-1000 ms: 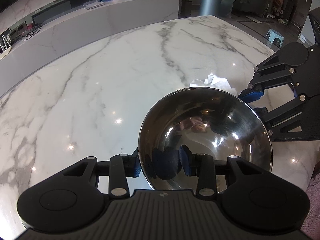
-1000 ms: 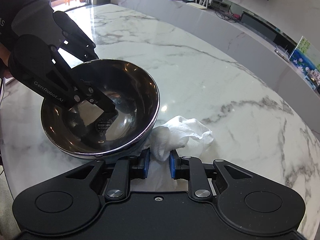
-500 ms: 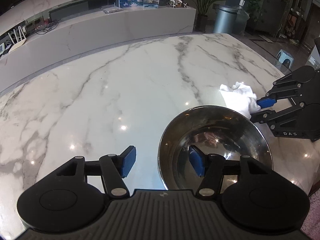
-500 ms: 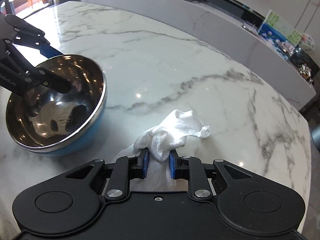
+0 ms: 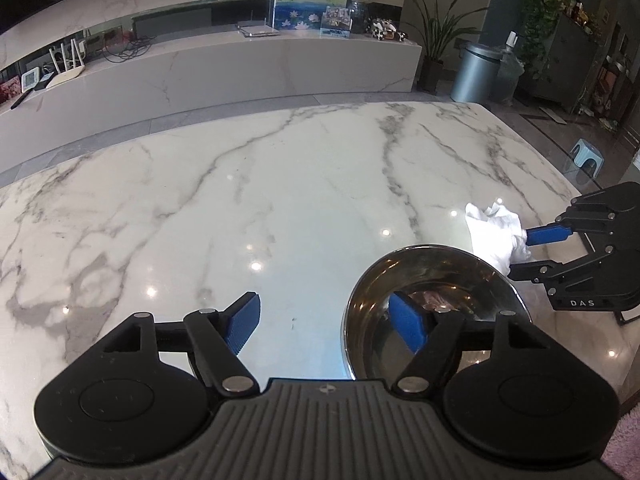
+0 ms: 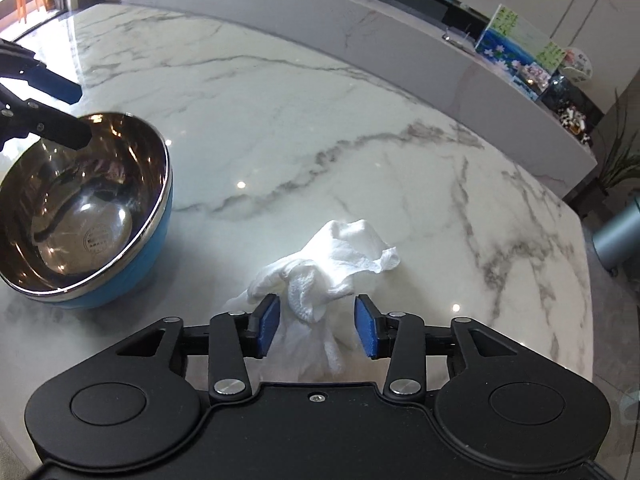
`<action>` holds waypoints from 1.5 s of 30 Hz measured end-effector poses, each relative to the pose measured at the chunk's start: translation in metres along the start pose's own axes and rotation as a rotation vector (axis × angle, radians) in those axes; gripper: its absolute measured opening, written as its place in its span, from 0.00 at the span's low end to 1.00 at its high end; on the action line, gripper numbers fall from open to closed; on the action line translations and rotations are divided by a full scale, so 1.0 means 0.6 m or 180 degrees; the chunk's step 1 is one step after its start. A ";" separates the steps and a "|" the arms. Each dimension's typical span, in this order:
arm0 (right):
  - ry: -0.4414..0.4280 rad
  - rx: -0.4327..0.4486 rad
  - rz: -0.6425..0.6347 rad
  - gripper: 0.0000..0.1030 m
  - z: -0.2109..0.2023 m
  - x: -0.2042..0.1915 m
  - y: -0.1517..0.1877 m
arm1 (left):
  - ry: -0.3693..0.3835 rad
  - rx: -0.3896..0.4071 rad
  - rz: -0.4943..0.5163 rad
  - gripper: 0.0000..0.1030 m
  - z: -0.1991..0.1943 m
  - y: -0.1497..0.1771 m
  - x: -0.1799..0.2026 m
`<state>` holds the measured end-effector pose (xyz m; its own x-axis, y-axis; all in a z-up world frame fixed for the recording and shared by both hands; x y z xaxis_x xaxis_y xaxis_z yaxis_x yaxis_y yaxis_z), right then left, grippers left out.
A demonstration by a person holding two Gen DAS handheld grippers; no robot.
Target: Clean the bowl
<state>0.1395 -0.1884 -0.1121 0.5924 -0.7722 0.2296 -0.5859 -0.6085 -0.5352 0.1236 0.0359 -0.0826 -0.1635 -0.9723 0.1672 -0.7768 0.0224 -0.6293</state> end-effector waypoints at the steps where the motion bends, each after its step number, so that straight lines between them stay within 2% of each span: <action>1: 0.0086 0.0105 0.0107 0.46 -0.017 0.005 -0.002 | 0.0021 0.0037 -0.0053 0.70 -0.007 -0.004 0.000; 6: 0.0276 0.0604 0.0620 0.67 -0.097 0.014 0.017 | 0.0017 0.0412 -0.0195 0.71 -0.059 -0.023 0.021; 7: 0.0292 0.0674 0.0717 0.69 -0.111 0.013 0.025 | 0.0010 0.0508 -0.0210 0.71 -0.070 -0.024 0.027; 9: 0.0296 0.0746 0.0888 0.74 -0.130 0.011 0.040 | 0.0000 0.0659 -0.0242 0.72 -0.087 -0.019 0.040; 11: 0.0272 0.0814 0.1082 0.78 -0.147 0.009 0.052 | -0.0015 0.0772 -0.0263 0.80 -0.095 -0.007 0.049; 14: 0.0256 0.0938 0.1275 0.86 -0.162 0.005 0.064 | -0.0089 0.0855 -0.0281 0.80 -0.096 0.016 0.056; 18: 0.0340 0.1063 0.1319 0.87 -0.159 -0.007 0.070 | -0.0240 0.0912 -0.0278 0.81 -0.099 0.048 0.061; 22: 0.0311 0.0955 0.1443 0.87 -0.138 -0.017 0.073 | -0.0343 0.0952 -0.0391 0.81 -0.099 0.076 0.055; 26: 0.0038 0.0814 0.1485 0.87 -0.123 -0.040 0.074 | -0.0261 0.0877 -0.0400 0.81 -0.092 0.086 0.063; 30: 0.0078 0.0714 0.1339 0.87 -0.118 -0.052 0.082 | -0.0218 0.0885 -0.0322 0.81 -0.099 0.091 0.060; 34: 0.0065 0.0664 0.1364 0.87 -0.116 -0.050 0.087 | -0.0283 0.0956 -0.0260 0.81 -0.105 0.091 0.063; 37: 0.0063 0.0708 0.1378 0.87 -0.122 -0.051 0.084 | -0.0448 0.1037 -0.0161 0.81 -0.106 0.088 0.074; 40: 0.0079 0.0737 0.1336 0.87 -0.127 -0.055 0.080 | -0.0765 0.0963 0.0057 0.81 -0.098 0.089 0.090; 42: 0.0100 0.0748 0.1323 0.87 -0.132 -0.057 0.078 | -0.0742 0.0912 0.0042 0.81 -0.092 0.092 0.095; 45: 0.0095 0.0757 0.1372 0.87 -0.138 -0.055 0.079 | -0.0574 0.0808 -0.0086 0.81 -0.086 0.096 0.099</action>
<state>0.0465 -0.2071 -0.0776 0.3057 -0.9516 -0.0323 -0.6297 -0.1766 -0.7565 0.0377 -0.0088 -0.0698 -0.0167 -0.9978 0.0634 -0.5991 -0.0408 -0.7996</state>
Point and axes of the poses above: each gripper's, at about its wrist camera, not at the fingertips, and z roughly the way its jaws point, x to its right, y to its underside, the point moved 9 cm from there along z, roughly the way its jaws point, and after that the axes turned 3 degrees about -z, right-handed, at the moved point
